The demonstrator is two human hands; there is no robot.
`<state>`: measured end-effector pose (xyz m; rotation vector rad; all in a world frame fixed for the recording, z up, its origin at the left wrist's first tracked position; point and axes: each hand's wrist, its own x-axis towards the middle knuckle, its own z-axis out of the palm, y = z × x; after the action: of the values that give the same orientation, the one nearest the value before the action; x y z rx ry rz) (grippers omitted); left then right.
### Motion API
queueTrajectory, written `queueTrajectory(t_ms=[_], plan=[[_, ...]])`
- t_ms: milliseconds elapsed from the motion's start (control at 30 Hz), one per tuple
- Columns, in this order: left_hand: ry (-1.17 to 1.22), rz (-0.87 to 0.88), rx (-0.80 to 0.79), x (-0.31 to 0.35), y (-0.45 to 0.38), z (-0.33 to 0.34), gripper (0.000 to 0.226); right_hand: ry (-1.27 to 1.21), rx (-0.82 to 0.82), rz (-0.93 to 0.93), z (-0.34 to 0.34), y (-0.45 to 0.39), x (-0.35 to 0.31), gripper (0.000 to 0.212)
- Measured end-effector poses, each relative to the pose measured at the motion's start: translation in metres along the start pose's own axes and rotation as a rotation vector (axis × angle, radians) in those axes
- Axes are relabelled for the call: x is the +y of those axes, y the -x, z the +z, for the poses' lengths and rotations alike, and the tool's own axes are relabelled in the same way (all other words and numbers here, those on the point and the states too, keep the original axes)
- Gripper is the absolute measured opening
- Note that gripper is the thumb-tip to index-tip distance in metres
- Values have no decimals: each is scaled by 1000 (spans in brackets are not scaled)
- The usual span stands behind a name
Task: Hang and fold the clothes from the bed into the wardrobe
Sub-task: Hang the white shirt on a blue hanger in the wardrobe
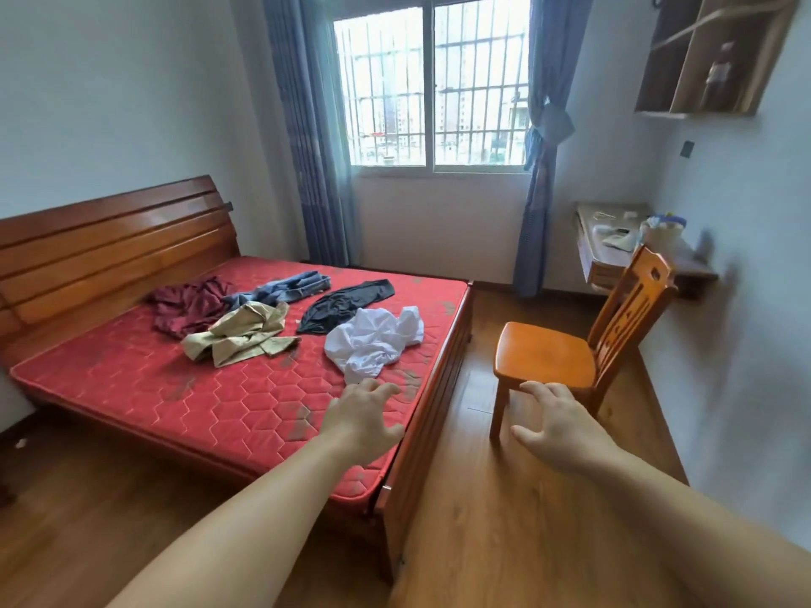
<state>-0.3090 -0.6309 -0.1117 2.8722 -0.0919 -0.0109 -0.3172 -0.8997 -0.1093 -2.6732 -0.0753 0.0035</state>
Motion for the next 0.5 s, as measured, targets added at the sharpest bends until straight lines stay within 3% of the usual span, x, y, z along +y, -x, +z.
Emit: queueTrajectory(t_ms=[233,500], plan=[[-32,-84,-4,-31,-39,-2,61,-49,-58,-104,18,-68,-28,72],[46,-177,-1,-85,-161,21,63,20,-98,-195,45,-201,-56,72]])
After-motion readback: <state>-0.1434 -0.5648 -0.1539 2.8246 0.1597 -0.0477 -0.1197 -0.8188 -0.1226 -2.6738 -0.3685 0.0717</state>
